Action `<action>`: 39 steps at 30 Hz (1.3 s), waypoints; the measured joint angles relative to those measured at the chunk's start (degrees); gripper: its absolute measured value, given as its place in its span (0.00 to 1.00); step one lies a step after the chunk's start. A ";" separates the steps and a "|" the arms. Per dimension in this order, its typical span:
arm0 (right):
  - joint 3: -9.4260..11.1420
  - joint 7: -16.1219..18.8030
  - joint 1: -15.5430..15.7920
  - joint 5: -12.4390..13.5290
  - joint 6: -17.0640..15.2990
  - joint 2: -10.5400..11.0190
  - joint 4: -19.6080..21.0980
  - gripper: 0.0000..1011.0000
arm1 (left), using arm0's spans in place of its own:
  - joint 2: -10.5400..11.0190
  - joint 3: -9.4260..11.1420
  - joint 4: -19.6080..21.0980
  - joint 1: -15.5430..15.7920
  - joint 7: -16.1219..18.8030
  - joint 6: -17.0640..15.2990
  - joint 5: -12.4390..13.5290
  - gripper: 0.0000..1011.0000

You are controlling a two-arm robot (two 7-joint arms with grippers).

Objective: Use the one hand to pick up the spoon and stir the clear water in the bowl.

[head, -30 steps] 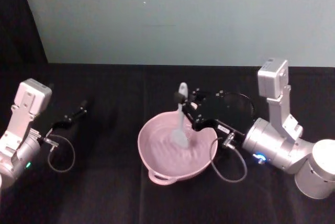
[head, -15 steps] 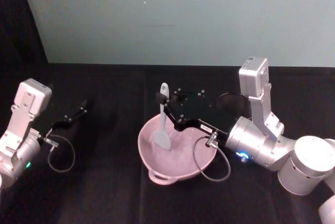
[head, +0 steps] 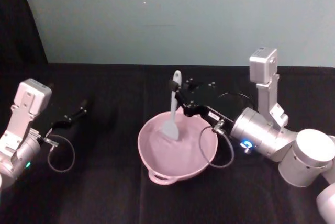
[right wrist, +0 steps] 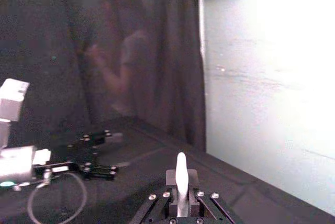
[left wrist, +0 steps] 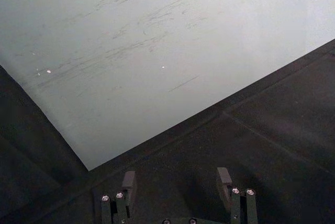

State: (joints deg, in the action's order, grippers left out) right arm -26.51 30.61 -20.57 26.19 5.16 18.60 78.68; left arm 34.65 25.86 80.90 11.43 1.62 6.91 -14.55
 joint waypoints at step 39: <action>-2.66 1.93 4.29 -1.81 -2.22 4.49 10.61 0.12 | 0.00 0.00 0.00 0.00 0.00 0.00 0.00 0.99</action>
State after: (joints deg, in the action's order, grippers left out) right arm -29.17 32.54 -16.28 24.38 2.94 23.09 89.29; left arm 34.65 25.86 80.90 11.43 1.62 6.91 -14.55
